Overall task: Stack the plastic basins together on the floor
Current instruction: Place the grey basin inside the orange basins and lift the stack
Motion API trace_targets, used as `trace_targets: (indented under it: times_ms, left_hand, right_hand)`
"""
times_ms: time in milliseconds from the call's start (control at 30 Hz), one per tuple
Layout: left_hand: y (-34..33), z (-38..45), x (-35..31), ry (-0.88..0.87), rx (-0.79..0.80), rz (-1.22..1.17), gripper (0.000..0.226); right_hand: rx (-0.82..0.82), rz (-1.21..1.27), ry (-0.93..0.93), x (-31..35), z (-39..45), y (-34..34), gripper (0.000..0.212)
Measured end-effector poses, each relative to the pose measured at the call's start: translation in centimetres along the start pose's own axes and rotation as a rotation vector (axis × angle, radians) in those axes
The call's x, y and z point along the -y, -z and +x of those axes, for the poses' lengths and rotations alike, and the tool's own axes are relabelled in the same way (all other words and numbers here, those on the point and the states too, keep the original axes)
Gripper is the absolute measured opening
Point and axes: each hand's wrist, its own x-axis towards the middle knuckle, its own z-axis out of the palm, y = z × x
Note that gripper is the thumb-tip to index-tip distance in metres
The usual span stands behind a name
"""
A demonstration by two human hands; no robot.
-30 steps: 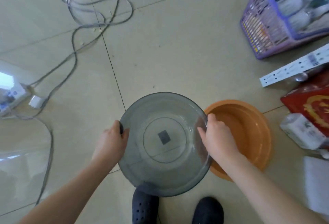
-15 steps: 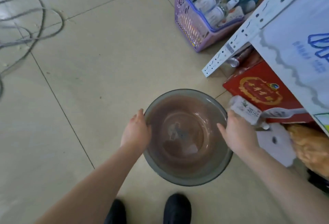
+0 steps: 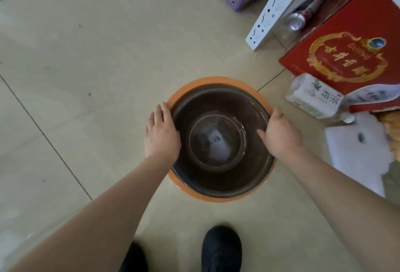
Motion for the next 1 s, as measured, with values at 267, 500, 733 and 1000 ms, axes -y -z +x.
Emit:
trace_targets:
  times_ms: [267,500,733,1000]
  left_hand:
    - [-1.2,0.6,0.6,0.043,-0.060,-0.045,0.082]
    - [-0.5,0.5,0.9,0.110,-0.017,-0.065,0.089]
    - [3.6,-0.5,1.5,0.529,0.213,-0.494,0.112]
    - [2.1,0.8,0.9,0.573,0.381,-0.669,0.068]
  right_hand:
    - [-0.053,0.041,-0.033,0.4,1.1,-2.4,0.083]
    - [-0.006,0.119,-0.050,-0.4,0.8,-1.8,0.094]
    - [0.341,0.617,-0.450,-3.4,-1.5,0.2,0.126]
    - [0.486,1.016,-0.622,-2.1,-1.9,-3.3,0.063]
